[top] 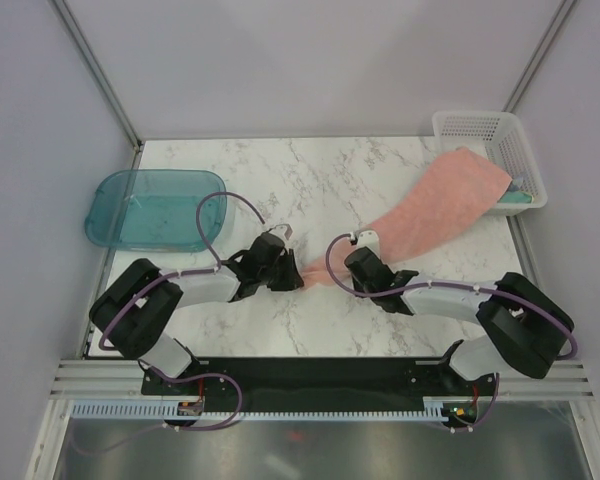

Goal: Fold and stack the towels
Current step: Flatten out the crumpled towel

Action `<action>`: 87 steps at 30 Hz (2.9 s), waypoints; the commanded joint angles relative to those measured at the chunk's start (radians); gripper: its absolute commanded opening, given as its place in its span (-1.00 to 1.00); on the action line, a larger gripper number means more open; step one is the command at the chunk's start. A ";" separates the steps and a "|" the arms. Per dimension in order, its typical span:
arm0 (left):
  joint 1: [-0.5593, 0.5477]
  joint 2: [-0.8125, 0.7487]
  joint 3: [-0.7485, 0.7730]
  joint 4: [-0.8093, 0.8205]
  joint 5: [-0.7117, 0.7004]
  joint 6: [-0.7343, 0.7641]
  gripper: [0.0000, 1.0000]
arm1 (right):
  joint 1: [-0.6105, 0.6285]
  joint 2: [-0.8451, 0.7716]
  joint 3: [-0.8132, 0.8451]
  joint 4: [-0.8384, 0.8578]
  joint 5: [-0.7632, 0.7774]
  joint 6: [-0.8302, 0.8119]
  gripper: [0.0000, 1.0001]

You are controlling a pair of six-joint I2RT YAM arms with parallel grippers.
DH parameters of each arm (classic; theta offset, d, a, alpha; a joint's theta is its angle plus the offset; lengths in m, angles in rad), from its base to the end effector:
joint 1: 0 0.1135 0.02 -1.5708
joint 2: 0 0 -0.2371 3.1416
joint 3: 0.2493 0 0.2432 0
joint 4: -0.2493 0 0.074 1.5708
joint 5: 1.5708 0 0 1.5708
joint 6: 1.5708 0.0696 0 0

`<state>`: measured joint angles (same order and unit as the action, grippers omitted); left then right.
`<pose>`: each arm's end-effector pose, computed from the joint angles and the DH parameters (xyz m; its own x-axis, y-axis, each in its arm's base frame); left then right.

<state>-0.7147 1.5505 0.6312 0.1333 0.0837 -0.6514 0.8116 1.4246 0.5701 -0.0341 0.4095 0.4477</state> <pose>0.2282 -0.2057 0.0981 -0.8480 -0.0641 -0.5261 0.2309 0.8489 -0.4755 0.2076 0.1785 0.1027 -0.6949 -0.1554 -0.7021 -0.2128 0.9771 -0.0056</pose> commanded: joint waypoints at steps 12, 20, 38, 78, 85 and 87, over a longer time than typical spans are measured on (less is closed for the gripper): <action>-0.003 -0.133 0.077 -0.256 -0.039 0.133 -0.95 | 0.000 -0.142 0.115 -0.167 0.035 0.003 -1.00; -0.009 -0.495 0.410 -0.590 -0.111 0.246 -0.95 | 0.011 -0.478 0.480 -0.467 0.008 -0.013 -1.00; -0.012 -0.492 1.360 -0.912 0.214 0.243 -0.95 | 0.011 -0.466 1.243 -0.385 -0.385 -0.170 -1.00; 0.231 0.348 0.863 -0.653 0.389 0.481 -0.69 | -0.376 -0.156 0.421 -0.331 -0.170 0.003 -1.00; 0.238 0.375 0.926 -0.578 0.340 0.535 0.07 | -0.457 -0.044 0.430 -0.222 -0.271 -0.029 -1.00; 0.244 0.396 0.935 -0.580 0.318 0.539 0.11 | -0.474 -0.017 0.436 -0.214 -0.287 -0.027 -1.00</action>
<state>-0.4709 1.9247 1.5150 -0.5041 0.4213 -0.1745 0.3561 1.3865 0.9882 -0.3367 0.1848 0.4305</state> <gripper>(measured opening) 0.545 0.014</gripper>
